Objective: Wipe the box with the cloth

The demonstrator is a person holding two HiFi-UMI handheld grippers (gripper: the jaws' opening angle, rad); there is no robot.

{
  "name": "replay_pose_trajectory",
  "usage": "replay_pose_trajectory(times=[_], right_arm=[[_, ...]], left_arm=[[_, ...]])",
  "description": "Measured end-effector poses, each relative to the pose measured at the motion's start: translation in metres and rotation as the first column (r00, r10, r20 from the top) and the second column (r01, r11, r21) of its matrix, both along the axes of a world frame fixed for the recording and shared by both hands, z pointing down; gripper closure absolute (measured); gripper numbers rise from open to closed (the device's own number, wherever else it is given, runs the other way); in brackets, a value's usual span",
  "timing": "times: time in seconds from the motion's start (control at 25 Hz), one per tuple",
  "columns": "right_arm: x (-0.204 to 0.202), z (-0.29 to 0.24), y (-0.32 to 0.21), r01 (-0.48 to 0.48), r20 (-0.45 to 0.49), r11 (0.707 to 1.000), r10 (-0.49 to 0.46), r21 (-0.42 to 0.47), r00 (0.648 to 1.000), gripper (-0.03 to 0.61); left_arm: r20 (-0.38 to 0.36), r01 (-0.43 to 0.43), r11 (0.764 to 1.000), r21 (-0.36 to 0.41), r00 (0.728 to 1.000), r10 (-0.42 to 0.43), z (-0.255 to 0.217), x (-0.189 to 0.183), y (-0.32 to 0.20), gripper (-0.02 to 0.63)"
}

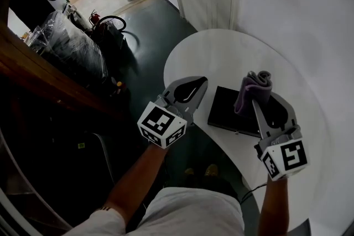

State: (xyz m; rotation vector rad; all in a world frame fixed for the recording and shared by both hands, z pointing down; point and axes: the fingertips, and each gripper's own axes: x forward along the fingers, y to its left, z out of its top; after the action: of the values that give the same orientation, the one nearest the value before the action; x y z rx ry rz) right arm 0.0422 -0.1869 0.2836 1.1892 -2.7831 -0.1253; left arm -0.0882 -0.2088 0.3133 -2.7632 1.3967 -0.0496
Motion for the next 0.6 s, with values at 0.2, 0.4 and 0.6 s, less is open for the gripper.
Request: replay_pose_trajectory(times=[0.2,0.4,0.6], right_arm=[[-0.002,0.020,-0.021,-0.044,-0.028,0.997,0.042,-0.071,0.999,0.476],[-0.008,0.041,-0.035,-0.104,-0.076,0.985,0.094,-0.137,0.993,0.476],[-0.018,0.059,-0.046,-0.154,-0.113,0.967,0.133,-0.205,0.985,0.474]], left_arm=[[0.023,0.010,0.998,-0.070,1.000,-0.008,0.023,0.003,-0.016,0.597],[0.032,-0.007,0.987,-0.160,0.999,0.012,0.049,0.007,-0.028,0.597],[0.038,-0.027,0.969,-0.246,0.999,0.038,0.071,0.009,-0.037,0.595]])
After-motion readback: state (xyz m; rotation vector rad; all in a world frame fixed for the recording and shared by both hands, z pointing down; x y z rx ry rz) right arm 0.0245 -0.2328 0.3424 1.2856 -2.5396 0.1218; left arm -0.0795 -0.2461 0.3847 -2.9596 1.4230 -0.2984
